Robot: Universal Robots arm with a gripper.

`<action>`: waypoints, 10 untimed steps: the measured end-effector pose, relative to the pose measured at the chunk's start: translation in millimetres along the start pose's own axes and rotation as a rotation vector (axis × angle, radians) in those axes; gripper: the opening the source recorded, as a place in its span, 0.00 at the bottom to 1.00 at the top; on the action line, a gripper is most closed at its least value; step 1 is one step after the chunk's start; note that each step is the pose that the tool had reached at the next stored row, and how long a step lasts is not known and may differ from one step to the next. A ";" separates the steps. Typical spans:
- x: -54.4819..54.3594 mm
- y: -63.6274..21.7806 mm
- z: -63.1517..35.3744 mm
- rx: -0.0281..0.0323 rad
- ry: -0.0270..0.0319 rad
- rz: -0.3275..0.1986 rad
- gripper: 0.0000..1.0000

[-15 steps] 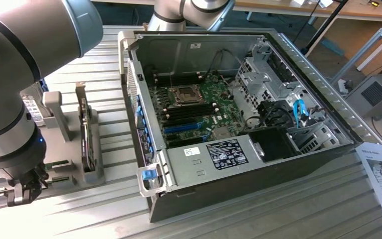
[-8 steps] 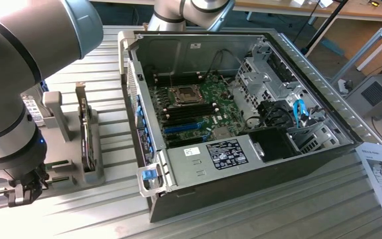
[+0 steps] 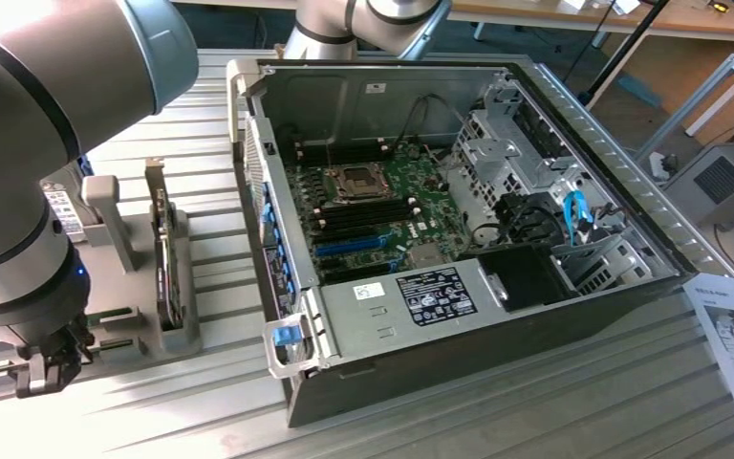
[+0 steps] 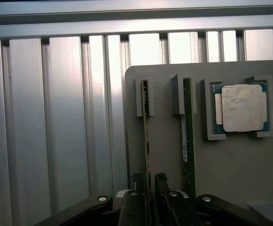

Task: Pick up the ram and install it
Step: 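Pick up the ram and move it above insertion slot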

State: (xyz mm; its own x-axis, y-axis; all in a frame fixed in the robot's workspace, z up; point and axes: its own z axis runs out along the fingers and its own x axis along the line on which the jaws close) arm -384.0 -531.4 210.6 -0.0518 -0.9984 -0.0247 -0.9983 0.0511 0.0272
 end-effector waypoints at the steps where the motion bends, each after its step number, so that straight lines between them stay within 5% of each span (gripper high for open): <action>1: 0.0 0.0 0.0 0.0001 0.0000 0.000 0.24; 10: 0.0 0.0 0.0 0.0000 0.0000 0.000 0.12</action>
State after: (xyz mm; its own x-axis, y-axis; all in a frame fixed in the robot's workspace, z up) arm -384.0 -531.4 210.5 -0.0518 -0.9984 -0.0247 -0.9983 0.0511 0.0272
